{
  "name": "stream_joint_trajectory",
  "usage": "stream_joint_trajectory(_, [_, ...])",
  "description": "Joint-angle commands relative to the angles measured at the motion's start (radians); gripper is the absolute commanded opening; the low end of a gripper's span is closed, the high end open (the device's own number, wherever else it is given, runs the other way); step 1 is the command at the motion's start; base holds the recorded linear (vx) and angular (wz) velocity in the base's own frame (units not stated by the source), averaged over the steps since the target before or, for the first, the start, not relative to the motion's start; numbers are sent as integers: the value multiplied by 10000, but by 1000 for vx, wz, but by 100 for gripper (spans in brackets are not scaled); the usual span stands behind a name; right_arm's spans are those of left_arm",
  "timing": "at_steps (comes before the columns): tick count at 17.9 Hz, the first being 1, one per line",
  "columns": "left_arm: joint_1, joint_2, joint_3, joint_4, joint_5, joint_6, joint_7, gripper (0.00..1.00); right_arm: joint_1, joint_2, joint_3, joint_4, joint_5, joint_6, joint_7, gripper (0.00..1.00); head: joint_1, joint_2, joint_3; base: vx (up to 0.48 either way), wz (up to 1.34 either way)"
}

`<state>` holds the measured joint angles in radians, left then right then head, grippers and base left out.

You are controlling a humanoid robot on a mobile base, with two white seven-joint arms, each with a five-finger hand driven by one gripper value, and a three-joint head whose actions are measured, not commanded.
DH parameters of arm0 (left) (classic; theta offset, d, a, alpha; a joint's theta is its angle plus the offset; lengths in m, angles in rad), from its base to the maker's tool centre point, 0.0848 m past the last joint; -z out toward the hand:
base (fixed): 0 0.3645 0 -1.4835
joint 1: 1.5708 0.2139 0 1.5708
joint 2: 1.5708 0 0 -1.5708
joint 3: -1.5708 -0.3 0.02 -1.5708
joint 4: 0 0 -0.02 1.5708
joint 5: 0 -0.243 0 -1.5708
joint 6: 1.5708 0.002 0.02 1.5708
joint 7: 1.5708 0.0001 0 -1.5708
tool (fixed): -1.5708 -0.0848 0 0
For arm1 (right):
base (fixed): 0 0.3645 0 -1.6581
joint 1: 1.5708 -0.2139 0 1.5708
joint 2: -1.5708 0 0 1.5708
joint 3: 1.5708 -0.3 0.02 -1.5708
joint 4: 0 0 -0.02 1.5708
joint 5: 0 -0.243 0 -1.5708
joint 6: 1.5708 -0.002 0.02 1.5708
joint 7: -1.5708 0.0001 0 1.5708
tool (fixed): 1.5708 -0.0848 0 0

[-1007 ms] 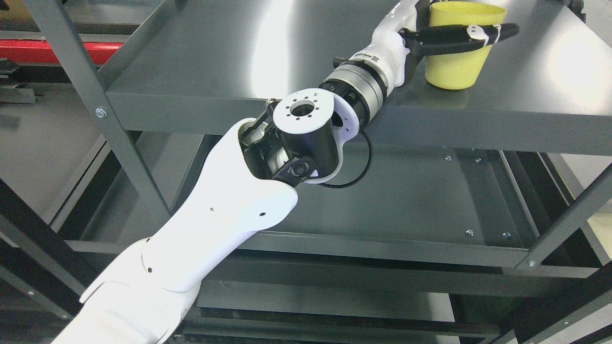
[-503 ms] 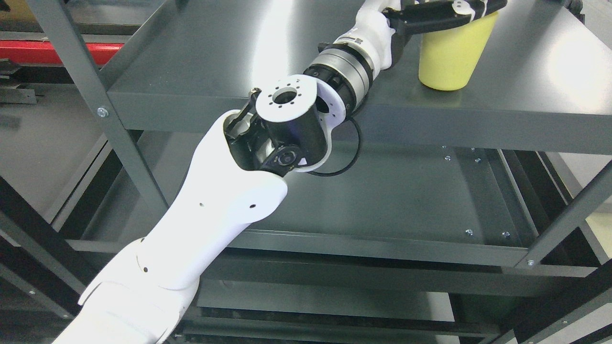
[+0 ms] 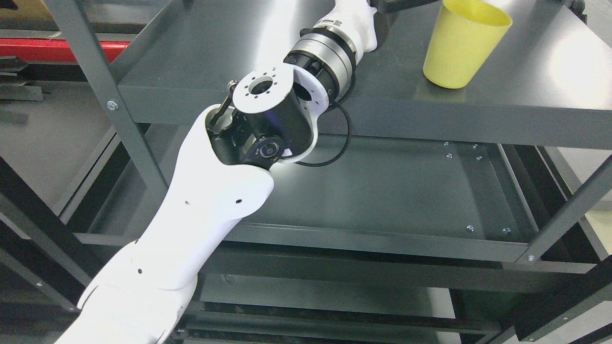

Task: Place yellow IKEA cup on middle right shelf

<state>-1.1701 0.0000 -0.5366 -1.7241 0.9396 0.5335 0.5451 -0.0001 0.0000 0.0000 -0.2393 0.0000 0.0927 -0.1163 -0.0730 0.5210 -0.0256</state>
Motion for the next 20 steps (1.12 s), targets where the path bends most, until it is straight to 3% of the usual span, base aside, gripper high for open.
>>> stream_joint_trajectory(1, [562, 175, 427, -445, 54, -88, -936, 99, 139, -175, 169, 0, -245, 8, -3, 99, 0, 0, 0, -52, 50])
stream_joint_trajectory(5, [1023, 473, 488, -492, 23, -746, -4811, 99, 139, -175, 169, 0, -245, 8, -3, 99, 0, 0, 0, -77, 70])
stream_joint_trajectory(9, [1192, 1073, 596, -492, -8, -2264, -8481, 99, 139, -175, 169, 0, -245, 8, -3, 99, 0, -1, 0, -119, 15])
stream_joint_trajectory(13, [1683, 1548, 366, -492, -222, -2772, -9270, 99, 139, -175, 169, 0, -245, 8, -3, 99, 0, -1, 0, -116, 60])
stream_joint_trajectory(17, [3043, 2086, -767, -461, -542, -3095, -9900, 99, 139, -175, 169, 0, -245, 8, -3, 99, 0, -1, 0, -120, 176])
stream_joint_trajectory(20, [5051, 1674, -725, -277, -3296, -3858, -9824, 99, 139, -175, 169, 0, -245, 8, -3, 99, 0, -1, 0, -145, 132])
